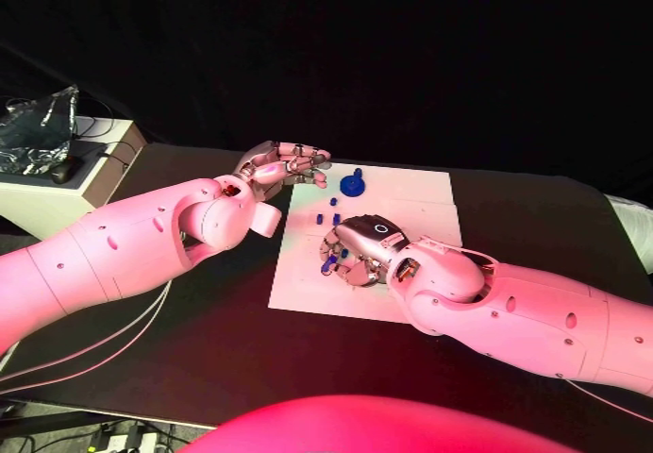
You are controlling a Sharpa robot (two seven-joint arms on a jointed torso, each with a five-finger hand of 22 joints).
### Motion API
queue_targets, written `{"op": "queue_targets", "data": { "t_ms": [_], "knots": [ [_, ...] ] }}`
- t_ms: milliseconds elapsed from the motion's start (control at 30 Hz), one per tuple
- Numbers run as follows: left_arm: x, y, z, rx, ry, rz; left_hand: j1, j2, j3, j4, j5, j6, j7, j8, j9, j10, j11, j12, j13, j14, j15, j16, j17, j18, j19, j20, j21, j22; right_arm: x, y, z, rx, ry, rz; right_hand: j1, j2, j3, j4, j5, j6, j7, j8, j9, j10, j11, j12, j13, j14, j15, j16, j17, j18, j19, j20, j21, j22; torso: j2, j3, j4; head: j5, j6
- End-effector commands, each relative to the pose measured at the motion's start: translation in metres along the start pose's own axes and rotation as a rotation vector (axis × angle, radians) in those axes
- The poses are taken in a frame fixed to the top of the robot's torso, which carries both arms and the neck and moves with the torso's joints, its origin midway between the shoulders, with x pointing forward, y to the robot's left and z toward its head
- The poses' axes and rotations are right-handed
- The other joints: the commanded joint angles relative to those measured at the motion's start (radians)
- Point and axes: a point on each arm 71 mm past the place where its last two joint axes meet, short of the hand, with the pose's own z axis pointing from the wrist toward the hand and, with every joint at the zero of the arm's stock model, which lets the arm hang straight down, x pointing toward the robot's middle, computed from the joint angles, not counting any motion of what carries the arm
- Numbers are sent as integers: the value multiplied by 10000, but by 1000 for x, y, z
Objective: Assemble the parts on the task board
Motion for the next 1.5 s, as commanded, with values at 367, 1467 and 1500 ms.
{"op": "queue_targets", "data": {
  "t_ms": [367, 1467, 1500],
  "knots": [
    [2, -1, 0, 98, 151, -91, 61, 71, -33, 18, -1, -21, 54, -46, -19, -1, 44, -46, 9, 61, -14, -62, 23, 30, 58, 2, -47, -17, 6, 4, -3, -307, 398, -401, 279, 325, 65, 3, 55, 46, 15, 46, 17, 682, -632, 21, 255, 380, -65, 3, -8, -63, 406, -52, -33, 1201, -1, 0, -18, 51, -54],
    [1, -1, 0, 72, 154, -88, 61, 71, -33, 18, -1, -21, 54, -46, -19, -1, 44, -46, 9, 61, -14, -62, 23, 30, 58, 2, -47, -17, 19, 9, 3, -574, 418, -381, -279, -119, -243, -39, 1042, -569, 230, -314, 111, 218, -404, -569, 331, 343, 127, -21, -178, -40, 335, 97, -189, 1191, -10, 7, -12, 60, -129],
    [1, -1, 0, 69, 152, -87, 61, 71, -33, 18, -1, -21, 54, -46, -19, -1, 44, -46, 9, 61, -14, -62, 23, 30, 58, 2, -47, -17, 19, 9, 3, -593, 420, -360, -352, -196, -308, -15, 1090, -652, 255, -382, 88, 199, -380, -599, 335, 342, 145, -15, -176, -40, 333, 113, -193, 1192, -12, 9, -17, 55, -131]
  ]
}}
